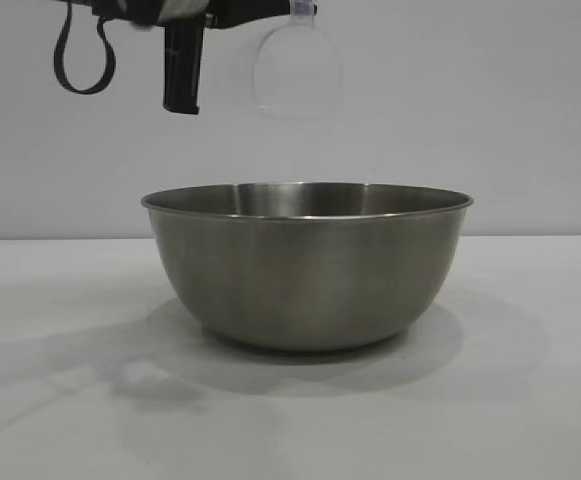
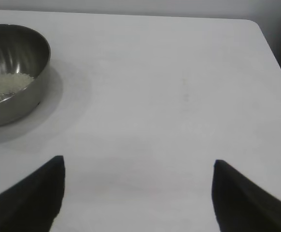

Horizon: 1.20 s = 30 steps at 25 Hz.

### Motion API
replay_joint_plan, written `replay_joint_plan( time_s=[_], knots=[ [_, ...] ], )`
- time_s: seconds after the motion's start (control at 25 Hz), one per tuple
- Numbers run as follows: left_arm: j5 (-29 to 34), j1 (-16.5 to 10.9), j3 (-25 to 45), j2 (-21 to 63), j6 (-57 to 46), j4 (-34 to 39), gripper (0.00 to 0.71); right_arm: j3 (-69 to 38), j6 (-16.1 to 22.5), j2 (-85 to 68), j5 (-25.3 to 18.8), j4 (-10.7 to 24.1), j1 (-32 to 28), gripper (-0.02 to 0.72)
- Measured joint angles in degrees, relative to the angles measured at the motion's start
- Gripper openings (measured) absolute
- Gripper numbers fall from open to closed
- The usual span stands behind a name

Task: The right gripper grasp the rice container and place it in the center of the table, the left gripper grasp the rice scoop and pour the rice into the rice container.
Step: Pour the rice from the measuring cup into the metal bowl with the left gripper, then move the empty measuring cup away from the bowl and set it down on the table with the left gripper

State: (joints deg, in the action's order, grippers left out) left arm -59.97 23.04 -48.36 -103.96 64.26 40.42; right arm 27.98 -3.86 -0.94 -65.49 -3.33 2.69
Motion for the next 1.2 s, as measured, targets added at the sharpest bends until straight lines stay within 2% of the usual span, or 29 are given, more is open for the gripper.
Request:
replay_joint_plan(
  time_s=[0.4,0.52,0.72,0.84,1.04,1.2],
  knots=[
    [0.00,0.00,0.00,0.00,-40.51,-15.07,0.000,0.00,0.00,0.00,0.00,0.00,0.00,0.588],
    [0.36,0.00,0.00,0.00,-47.48,-20.57,0.000,0.00,0.00,0.00,0.00,0.00,0.00,0.588],
    [4.33,0.00,0.13,0.00,-50.46,-31.47,0.000,0.00,0.00,0.00,0.00,0.00,0.00,0.588],
    [4.09,0.00,2.09,0.00,-50.40,-38.53,0.000,0.00,0.00,0.00,0.00,0.00,0.00,0.588],
    [2.71,0.00,7.31,0.00,-49.37,-51.64,0.000,0.00,0.00,0.00,0.00,0.00,0.00,0.588],
    [-2.29,0.00,13.55,0.00,-49.36,-57.51,0.000,0.00,0.00,0.00,0.00,0.00,0.00,0.588]
  ],
)
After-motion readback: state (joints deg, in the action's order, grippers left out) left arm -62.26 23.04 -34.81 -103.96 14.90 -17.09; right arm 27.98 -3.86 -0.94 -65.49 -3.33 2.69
